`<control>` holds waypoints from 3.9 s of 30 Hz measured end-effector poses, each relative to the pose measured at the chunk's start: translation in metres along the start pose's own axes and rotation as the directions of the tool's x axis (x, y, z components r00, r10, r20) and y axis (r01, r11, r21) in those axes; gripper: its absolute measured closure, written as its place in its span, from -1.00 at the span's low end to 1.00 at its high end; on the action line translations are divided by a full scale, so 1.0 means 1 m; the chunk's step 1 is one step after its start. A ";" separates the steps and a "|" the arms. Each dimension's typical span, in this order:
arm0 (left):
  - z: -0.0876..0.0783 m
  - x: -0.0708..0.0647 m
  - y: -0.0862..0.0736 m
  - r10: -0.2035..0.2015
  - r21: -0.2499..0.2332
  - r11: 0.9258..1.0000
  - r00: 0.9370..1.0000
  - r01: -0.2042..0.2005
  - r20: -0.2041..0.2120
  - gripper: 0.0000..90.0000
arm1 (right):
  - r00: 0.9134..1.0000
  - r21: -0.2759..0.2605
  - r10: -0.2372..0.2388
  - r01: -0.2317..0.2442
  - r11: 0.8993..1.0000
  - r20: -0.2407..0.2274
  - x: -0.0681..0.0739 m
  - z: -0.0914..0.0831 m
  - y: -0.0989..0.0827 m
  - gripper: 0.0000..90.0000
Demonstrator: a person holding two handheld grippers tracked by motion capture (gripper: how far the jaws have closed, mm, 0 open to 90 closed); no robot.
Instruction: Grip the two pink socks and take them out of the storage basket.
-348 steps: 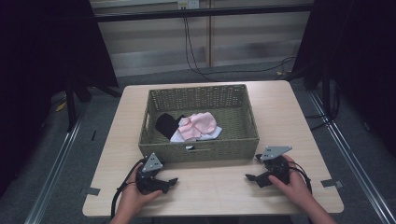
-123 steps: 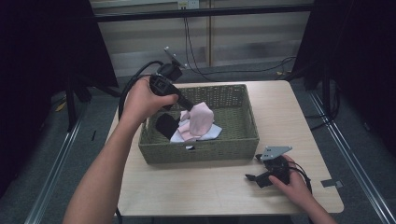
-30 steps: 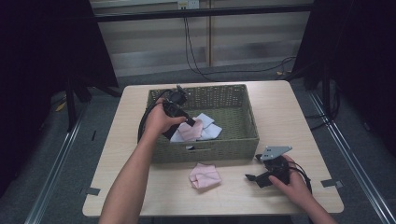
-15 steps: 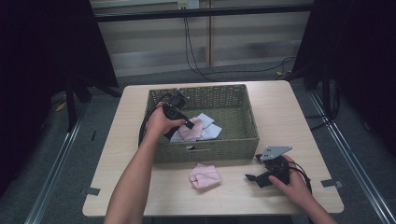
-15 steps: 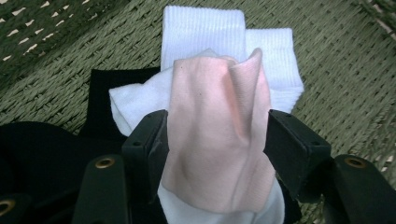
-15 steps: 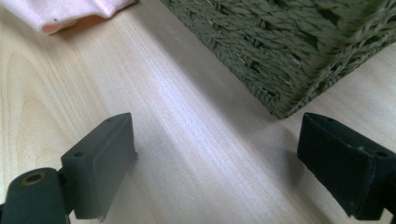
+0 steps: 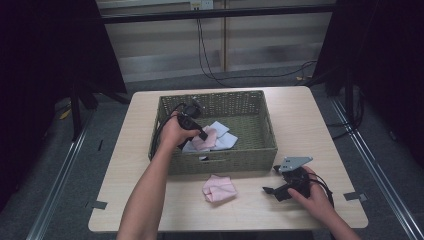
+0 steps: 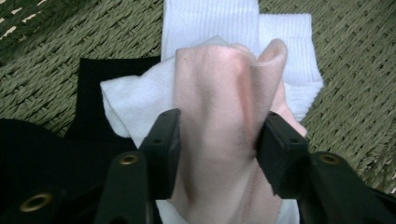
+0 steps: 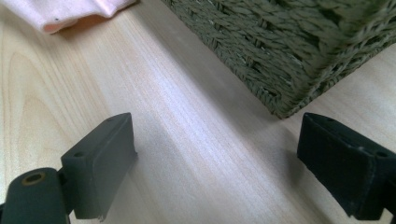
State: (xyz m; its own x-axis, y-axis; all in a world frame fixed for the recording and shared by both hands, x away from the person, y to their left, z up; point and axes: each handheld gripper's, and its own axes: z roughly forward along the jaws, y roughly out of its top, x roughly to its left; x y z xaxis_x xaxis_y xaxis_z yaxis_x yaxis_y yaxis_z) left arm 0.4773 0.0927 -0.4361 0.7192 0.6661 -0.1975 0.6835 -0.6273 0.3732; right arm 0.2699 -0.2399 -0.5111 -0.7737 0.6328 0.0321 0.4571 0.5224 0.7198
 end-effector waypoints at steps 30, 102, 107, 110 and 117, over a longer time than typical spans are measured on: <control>-0.059 -0.006 0.008 -0.019 0.026 0.999 1.000 0.019 -0.007 0.77 | 1.000 -0.003 -0.001 0.001 1.000 0.004 0.001 0.000 0.000 -0.76; -0.147 -0.059 -0.025 0.087 -0.005 0.996 0.990 -0.087 0.112 0.77 | 1.000 0.000 0.003 -0.003 1.000 0.002 0.001 0.000 0.000 -0.76; -0.148 -0.066 -0.030 0.112 -0.018 0.994 0.987 -0.110 0.119 0.77 | 1.000 0.001 0.000 0.000 1.000 0.001 0.001 0.000 0.000 -0.76; -0.149 -0.069 -0.032 0.123 -0.026 0.992 0.984 -0.121 0.126 0.77 | 1.000 0.001 0.000 0.000 1.000 0.001 0.001 0.000 0.000 -0.76; -0.146 -0.078 -0.036 0.143 -0.025 0.990 0.980 -0.141 0.136 0.77 | 1.000 0.001 0.000 0.000 1.000 0.001 0.001 0.000 0.000 -0.76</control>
State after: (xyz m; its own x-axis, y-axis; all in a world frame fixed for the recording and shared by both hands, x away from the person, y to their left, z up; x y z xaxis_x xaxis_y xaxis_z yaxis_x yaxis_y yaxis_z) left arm 0.3785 0.1222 -0.3023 0.8197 0.5087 -0.2634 0.5722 -0.7045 0.4199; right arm 0.2689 -0.2399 -0.5111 -0.7733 0.6333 0.0315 0.4578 0.5232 0.7188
